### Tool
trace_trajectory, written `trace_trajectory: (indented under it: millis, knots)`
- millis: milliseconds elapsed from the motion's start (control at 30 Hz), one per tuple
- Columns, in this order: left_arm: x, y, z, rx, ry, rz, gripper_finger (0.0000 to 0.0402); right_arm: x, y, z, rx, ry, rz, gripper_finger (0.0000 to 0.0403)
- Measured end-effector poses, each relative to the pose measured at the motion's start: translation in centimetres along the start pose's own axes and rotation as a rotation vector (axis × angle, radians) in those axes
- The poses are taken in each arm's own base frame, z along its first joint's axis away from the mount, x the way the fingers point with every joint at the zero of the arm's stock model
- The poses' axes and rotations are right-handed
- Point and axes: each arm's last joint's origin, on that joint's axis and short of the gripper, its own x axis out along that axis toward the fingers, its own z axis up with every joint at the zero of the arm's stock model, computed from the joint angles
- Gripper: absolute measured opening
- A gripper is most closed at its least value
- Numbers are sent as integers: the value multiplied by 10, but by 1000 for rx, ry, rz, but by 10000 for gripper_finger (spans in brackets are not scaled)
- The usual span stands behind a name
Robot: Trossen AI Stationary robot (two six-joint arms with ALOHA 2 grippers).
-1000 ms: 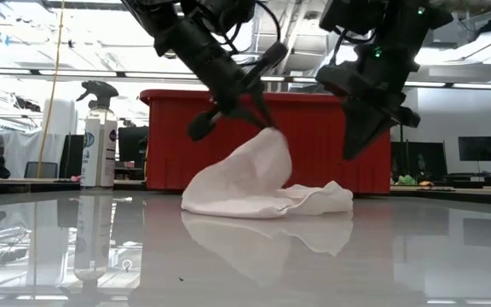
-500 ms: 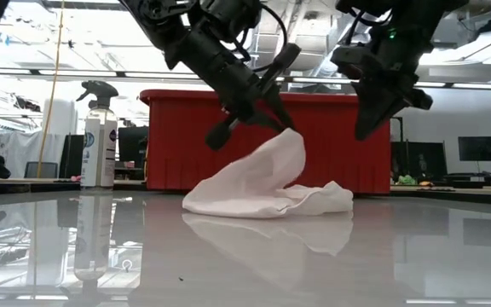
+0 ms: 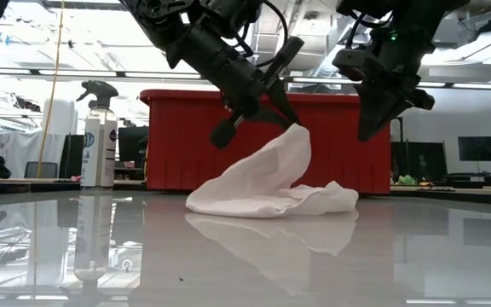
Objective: Fold Laundry from Bin
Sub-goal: Fold the white underwear
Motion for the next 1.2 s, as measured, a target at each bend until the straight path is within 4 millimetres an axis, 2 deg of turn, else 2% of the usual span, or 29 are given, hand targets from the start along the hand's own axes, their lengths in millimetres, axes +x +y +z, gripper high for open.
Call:
trace_trajectory:
  millis: [1200]
  knots:
    - [-2, -8, -9, 74, -6, -71, 0, 0, 0, 0, -10, -13, -9, 40]
